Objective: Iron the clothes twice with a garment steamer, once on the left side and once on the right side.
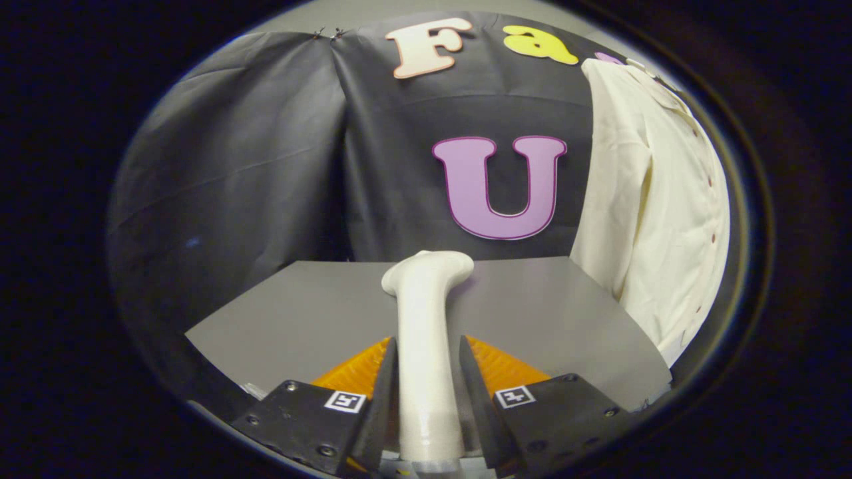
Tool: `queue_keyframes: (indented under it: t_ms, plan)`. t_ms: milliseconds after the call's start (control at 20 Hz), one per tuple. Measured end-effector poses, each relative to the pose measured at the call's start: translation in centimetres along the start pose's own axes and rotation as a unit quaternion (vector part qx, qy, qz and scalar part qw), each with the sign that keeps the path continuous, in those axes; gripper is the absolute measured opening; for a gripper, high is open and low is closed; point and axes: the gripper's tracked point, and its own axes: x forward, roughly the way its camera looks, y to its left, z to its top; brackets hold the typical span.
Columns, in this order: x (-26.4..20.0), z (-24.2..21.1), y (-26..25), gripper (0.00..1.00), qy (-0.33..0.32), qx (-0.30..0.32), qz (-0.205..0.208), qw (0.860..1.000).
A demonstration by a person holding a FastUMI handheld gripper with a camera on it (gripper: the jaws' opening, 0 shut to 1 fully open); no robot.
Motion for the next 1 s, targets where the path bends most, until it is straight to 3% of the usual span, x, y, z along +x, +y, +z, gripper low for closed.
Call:
queue_keyframes:
  t_ms: [150, 500, 700, 850, 1000]
  plan:
    - [-0.3, 0.3, -0.5, 0.41, -0.001, -0.02, -0.015, 1.0]
    - [-1.5, 1.6, -0.3, 0.35, -0.046, -0.005, -0.002, 0.999]
    - [-6.5, 3.9, -2.0, 0.34, -0.106, -0.007, -0.002, 0.994]
    - [-10.9, 6.3, -5.1, 0.33, -0.163, 0.009, -0.012, 0.987]
    - [-14.8, 7.8, -10.0, 0.33, -0.195, -0.02, -0.038, 0.98]
